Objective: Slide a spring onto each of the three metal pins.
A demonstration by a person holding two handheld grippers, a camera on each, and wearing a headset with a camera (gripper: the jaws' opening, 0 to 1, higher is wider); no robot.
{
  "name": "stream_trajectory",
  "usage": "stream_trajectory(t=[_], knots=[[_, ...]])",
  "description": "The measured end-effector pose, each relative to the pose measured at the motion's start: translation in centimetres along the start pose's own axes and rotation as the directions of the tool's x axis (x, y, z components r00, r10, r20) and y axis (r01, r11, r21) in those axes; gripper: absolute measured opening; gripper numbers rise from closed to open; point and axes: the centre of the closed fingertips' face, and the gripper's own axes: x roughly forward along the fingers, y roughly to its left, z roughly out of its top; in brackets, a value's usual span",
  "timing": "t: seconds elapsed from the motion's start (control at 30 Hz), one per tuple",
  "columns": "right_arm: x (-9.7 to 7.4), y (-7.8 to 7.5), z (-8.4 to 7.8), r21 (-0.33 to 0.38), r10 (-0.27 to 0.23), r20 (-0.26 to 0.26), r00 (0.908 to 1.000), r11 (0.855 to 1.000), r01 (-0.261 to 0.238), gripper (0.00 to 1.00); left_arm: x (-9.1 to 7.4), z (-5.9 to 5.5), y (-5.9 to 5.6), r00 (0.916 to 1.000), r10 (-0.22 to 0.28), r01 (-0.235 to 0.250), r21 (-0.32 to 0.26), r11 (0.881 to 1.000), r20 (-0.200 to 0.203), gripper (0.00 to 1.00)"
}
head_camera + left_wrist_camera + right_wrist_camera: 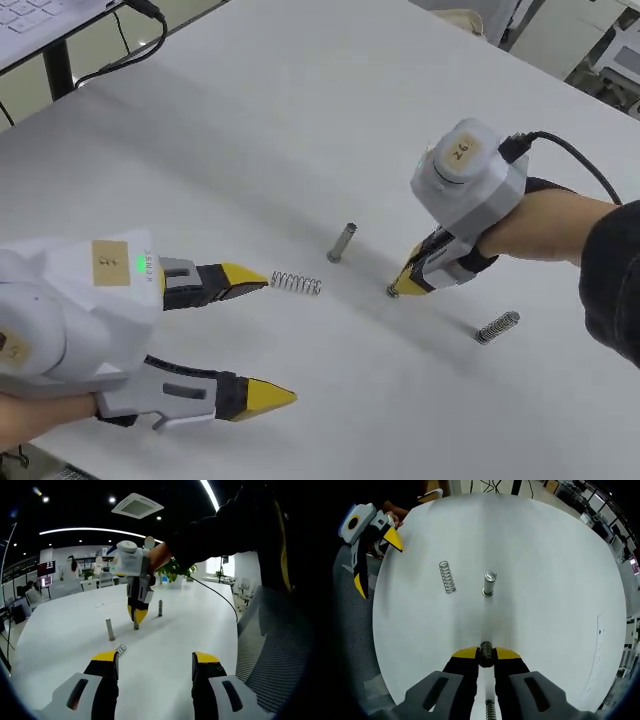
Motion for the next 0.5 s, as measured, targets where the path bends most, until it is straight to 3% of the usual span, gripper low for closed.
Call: stream_trajectory(t=[0.5], knots=[[-1.2,0.1,-0.1,0.017,-0.011,0.035,0.9993,1.0,0.01,0.17,0.1,-0.2,0.2,1.0,-0.004,0.004,-0.004,1.0,-0.005,0.54]])
